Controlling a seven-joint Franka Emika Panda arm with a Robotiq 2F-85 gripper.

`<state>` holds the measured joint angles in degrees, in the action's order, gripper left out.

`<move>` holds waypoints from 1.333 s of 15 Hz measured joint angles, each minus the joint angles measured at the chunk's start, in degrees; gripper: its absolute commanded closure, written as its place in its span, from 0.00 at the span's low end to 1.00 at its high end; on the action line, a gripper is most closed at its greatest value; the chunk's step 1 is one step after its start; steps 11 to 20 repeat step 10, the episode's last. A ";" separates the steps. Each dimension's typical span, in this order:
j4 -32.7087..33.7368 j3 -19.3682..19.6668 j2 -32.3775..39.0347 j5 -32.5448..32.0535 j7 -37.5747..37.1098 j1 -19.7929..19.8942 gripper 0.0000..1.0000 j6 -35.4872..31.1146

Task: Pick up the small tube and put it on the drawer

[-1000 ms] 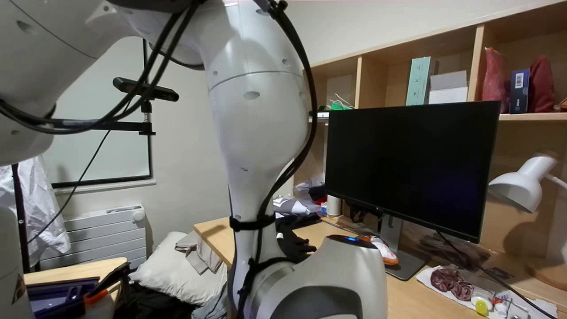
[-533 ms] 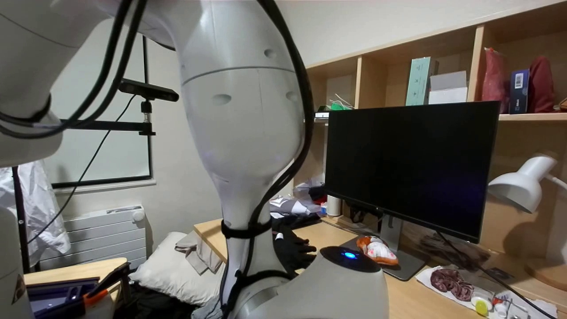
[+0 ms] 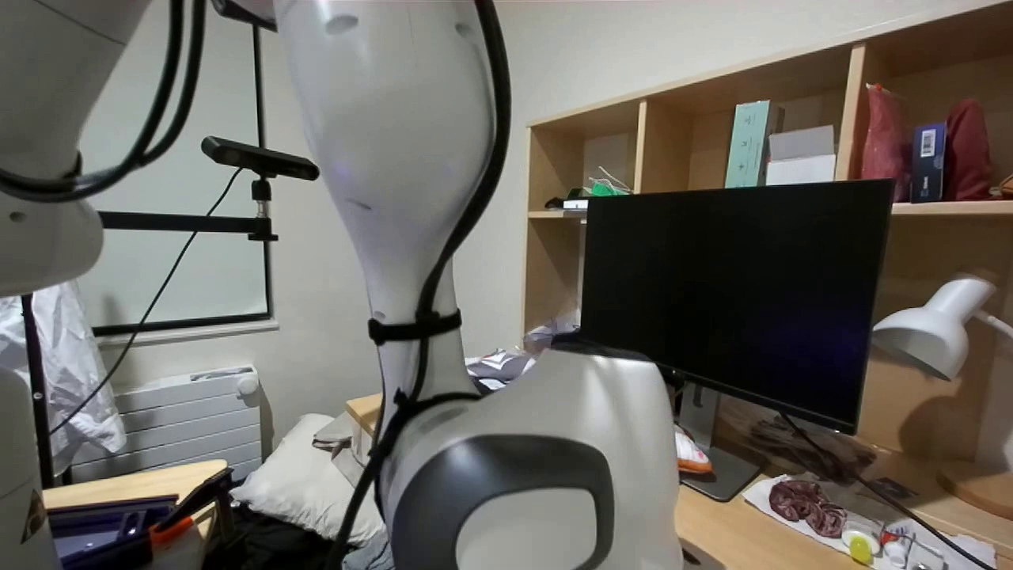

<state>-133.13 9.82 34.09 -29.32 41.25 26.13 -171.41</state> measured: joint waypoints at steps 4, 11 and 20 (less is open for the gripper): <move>-7.38 5.12 -12.13 -0.45 -0.72 -8.67 0.00 5.62; -14.81 3.14 -26.16 -0.20 -0.81 -12.81 0.00 16.94; -14.81 3.14 -26.16 -0.20 -0.81 -12.81 0.00 16.94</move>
